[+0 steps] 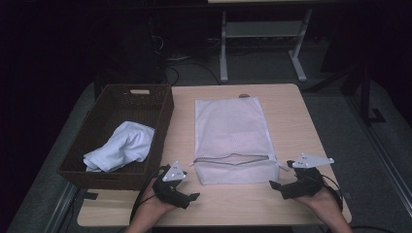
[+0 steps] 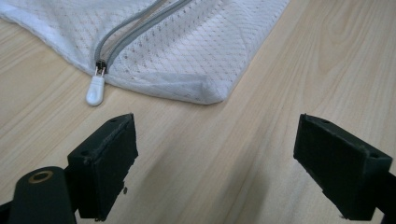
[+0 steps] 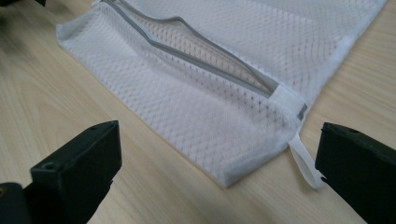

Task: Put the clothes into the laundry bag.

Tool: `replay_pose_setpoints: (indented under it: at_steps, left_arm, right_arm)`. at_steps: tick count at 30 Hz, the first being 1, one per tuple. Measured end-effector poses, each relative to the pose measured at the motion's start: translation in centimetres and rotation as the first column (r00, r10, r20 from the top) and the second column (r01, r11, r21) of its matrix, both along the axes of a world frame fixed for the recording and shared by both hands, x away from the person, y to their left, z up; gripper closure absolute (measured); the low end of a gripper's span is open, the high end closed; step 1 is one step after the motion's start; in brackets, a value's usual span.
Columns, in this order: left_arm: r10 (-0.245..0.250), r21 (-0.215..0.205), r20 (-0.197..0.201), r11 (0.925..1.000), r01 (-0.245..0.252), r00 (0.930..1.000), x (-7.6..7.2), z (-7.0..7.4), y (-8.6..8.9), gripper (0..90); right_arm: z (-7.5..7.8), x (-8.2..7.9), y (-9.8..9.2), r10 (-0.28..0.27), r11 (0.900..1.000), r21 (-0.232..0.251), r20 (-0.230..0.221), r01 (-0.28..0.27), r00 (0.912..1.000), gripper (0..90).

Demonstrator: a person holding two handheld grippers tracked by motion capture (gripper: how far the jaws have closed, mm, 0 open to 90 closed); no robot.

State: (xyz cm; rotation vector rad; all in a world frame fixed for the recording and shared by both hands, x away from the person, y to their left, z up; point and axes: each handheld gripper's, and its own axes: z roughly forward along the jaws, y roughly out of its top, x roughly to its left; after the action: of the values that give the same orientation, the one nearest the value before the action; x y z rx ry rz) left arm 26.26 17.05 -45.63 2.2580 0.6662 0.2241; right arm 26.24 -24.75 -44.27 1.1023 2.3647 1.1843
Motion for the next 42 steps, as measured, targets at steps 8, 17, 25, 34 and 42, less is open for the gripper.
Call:
replay_pose_setpoints:
  at_steps: [8, 17, 25, 34, 42]
  left_arm:
    - [0.004, 0.0, -0.007, 1.0, -0.004, 1.0, 0.0, -0.1, -0.1, 13.0]
    - [0.001, 0.016, -0.01, 0.9999, -0.001, 1.0, 0.0, -0.2, -0.3, 13.2]
    - [0.004, 0.01, 0.004, 0.9999, -0.004, 1.0, 0.0, 0.0, 0.1, 13.6]
    - [0.003, 0.017, 0.006, 0.9998, -0.003, 1.0, 0.0, 0.0, 0.1, 13.5]
    - [0.006, 0.009, 0.004, 0.9999, -0.006, 1.0, 0.0, 0.0, 0.1, 13.5]
  right_arm:
    - [0.8, 0.7, 0.2, 0.008, 1.0, 0.03, 0.015, -0.008, 0.9999, 6.8]
    - [1.4, 1.6, -0.2, 0.005, 0.999, 0.04, 0.02, -0.005, 0.9998, 14.1]
    - [1.8, 2.8, -0.3, 0.01, 0.998, 0.057, 0.008, -0.01, 0.9999, 17.5]
    - [2.3, 4.6, 0.0, 0.023, 0.999, 0.04, -0.005, -0.023, 0.9997, 21.5]
    - [2.6, 6.2, 0.2, 0.009, 0.998, 0.057, -0.003, -0.009, 1.0, 30.0]
